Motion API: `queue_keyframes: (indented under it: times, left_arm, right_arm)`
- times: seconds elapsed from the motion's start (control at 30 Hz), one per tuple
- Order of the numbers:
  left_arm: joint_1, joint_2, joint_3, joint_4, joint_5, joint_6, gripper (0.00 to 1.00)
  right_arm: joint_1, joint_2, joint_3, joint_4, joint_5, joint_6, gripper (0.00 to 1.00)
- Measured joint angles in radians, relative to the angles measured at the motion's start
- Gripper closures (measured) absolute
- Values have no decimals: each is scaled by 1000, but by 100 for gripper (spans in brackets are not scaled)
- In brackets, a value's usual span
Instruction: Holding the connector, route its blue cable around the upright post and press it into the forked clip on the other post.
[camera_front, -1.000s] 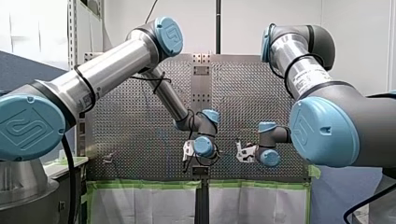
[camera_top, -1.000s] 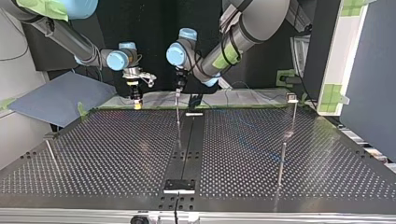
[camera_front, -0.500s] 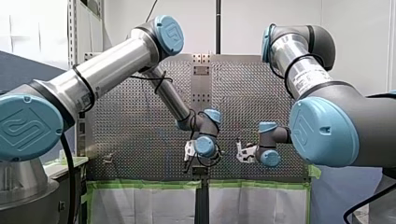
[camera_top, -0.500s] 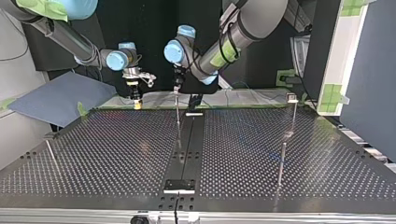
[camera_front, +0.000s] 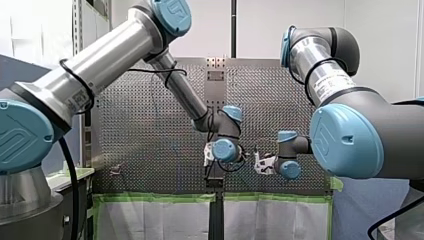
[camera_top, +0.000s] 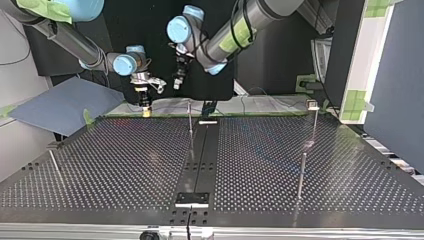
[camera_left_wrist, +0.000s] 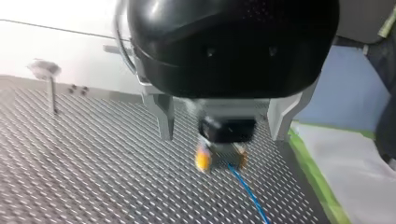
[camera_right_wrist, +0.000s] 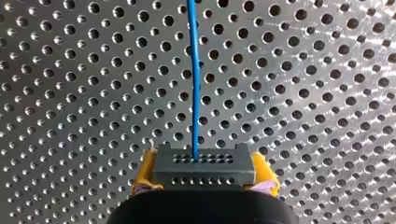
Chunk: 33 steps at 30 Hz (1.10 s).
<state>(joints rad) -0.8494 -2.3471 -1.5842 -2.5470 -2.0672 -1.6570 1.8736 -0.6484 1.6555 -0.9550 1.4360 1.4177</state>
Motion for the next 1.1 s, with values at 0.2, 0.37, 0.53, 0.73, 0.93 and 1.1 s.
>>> queue_keyframes:
  times: [0.2, 0.37, 0.53, 0.73, 0.93, 1.1]
  left_arm:
    - [-47, 47, -47, 26, -46, -45, 0]
    - [-86, 86, -86, 19, -85, -84, 0]
    - [-128, 128, -128, 36, -115, -126, 0]
    - [-153, 181, -181, 64, -118, -162, 0]
    - [-154, 238, -238, 81, -119, -168, 0]
    - [-154, 281, -281, 84, -118, -169, 0]
  right_arm:
    - [-1, 0, 0, 1, 0, 6, 100]
    - [-1, 1, 0, 1, 0, 11, 100]
    - [-1, 3, -1, -1, 0, 12, 100]
    - [-1, 4, 0, 1, -2, 12, 100]
    - [-1, 6, -1, 3, -3, 12, 100]
    - [-1, 6, -1, 4, -2, 12, 100]
